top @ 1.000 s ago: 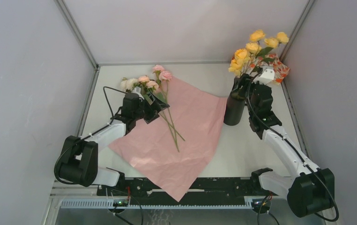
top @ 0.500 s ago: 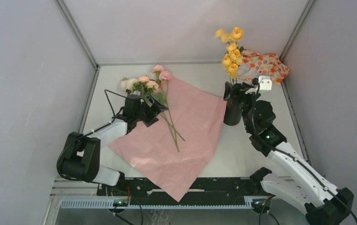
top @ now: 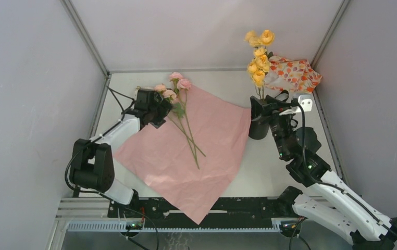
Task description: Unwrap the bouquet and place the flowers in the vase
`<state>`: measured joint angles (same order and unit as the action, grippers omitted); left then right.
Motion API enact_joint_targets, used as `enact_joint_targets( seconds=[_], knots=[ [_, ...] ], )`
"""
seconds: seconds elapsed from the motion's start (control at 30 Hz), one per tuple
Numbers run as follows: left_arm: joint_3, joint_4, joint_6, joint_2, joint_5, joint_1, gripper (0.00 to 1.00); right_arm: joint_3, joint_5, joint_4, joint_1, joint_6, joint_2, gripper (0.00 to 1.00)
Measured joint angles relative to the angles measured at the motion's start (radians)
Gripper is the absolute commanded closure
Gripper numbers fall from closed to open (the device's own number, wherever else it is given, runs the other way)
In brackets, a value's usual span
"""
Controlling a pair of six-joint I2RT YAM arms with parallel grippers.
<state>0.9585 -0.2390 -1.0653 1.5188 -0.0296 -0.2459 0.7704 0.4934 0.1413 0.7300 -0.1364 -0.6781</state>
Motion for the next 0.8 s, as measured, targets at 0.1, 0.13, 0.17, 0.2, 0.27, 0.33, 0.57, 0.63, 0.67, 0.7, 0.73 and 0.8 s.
enact_joint_targets(
  seconds=[0.1, 0.13, 0.17, 0.2, 0.27, 0.33, 0.57, 0.63, 0.67, 0.7, 0.73, 0.8],
  knots=[
    [0.095, -0.041, 0.001, 0.025, 0.034, 0.000, 0.15, 0.000, -0.006, -0.016, 0.021, -0.008, -0.018, 0.38],
    [0.129, -0.058, 0.002, 0.037, 0.047, 0.000, 0.15, 0.000, -0.009, -0.023, 0.028, -0.011, -0.023, 0.39],
    [0.152, -0.066, 0.003, 0.048, 0.057, 0.000, 0.15, 0.000, -0.011, -0.027, 0.032, -0.013, -0.027, 0.40],
    [0.185, -0.085, 0.004, 0.065, 0.073, 0.000, 0.15, 0.000, -0.015, -0.035, 0.037, -0.017, -0.033, 0.41],
    [0.237, -0.112, 0.010, 0.100, 0.100, 0.000, 0.16, -0.004, -0.024, -0.043, 0.042, -0.024, -0.040, 0.42],
    [0.286, -0.137, 0.011, 0.144, 0.124, 0.000, 0.19, -0.013, -0.030, -0.050, 0.045, -0.029, -0.042, 0.43],
    [0.413, -0.189, 0.009, 0.328, 0.167, -0.010, 0.21, -0.018, -0.042, -0.058, 0.045, -0.043, -0.045, 0.44],
    [0.430, -0.200, 0.008, 0.364, 0.185, -0.019, 0.21, -0.018, -0.050, -0.058, 0.045, -0.047, -0.049, 0.44],
    [0.437, -0.208, 0.008, 0.378, 0.190, -0.024, 0.21, -0.018, -0.054, -0.058, 0.045, -0.049, -0.053, 0.44],
    [0.443, -0.214, 0.008, 0.387, 0.195, -0.029, 0.21, -0.018, -0.057, -0.058, 0.045, -0.050, -0.057, 0.45],
    [0.447, -0.217, 0.008, 0.394, 0.202, -0.034, 0.21, -0.018, -0.059, -0.060, 0.045, -0.051, -0.061, 0.45],
    [0.458, -0.222, 0.009, 0.404, 0.216, -0.040, 0.21, -0.018, -0.066, -0.068, 0.045, -0.053, -0.068, 0.45]
  ],
)
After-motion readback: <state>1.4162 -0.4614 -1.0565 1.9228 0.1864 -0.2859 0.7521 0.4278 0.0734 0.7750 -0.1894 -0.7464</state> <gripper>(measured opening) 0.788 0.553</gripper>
